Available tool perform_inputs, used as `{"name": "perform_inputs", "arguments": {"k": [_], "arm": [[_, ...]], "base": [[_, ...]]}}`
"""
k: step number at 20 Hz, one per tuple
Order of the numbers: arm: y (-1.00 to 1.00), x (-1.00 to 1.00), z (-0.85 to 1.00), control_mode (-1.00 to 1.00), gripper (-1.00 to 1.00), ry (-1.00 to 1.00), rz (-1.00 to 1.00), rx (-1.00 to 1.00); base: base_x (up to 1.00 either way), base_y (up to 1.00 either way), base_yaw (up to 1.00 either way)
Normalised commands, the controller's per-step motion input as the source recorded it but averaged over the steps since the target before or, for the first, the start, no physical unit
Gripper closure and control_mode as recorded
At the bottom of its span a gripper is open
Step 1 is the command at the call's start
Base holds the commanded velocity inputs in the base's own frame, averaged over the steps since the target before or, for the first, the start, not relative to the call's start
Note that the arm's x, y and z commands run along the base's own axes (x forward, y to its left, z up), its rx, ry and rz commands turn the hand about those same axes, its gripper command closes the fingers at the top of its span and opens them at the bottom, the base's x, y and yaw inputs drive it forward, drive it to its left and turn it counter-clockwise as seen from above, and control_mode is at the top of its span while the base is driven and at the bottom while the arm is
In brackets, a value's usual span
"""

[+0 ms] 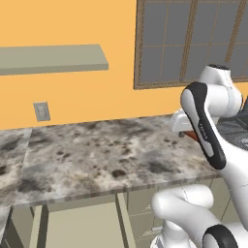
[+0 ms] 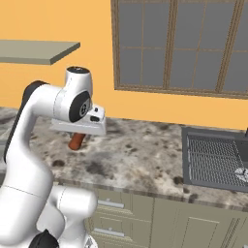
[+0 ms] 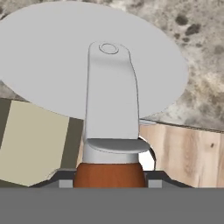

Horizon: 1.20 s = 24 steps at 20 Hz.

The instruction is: Take the pizza cutter from the drawer on the left and place it on the dining counter for cutting.

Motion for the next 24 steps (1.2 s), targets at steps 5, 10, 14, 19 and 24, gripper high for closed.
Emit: {"name": "perform_inputs", "arguments": {"k": [5, 10, 14, 19, 24], "arm": [[-0.09, 0.0, -0.03, -1.0, 1.0, -0.02, -0.04, 0.0], [-0.06, 0.0, 0.0, -1.0, 1.0, -0.05, -0.18, -0.01], [-0.07, 0.0, 0.0, -1.0, 1.0, -0.05, -0.2, -0.03], [-0.04, 0.0, 0.0, -1.0, 1.0, -0.05, -0.2, -0.05], [-0.01, 0.0, -0.01, -1.0, 1.0, -0.04, -0.17, -0.06]], "base": [[0.0, 0.0, 0.0], [0.0, 0.0, 0.0], [0.0, 0.0, 0.0], [0.0, 0.0, 0.0], [0.0, 0.0, 0.0]]}}
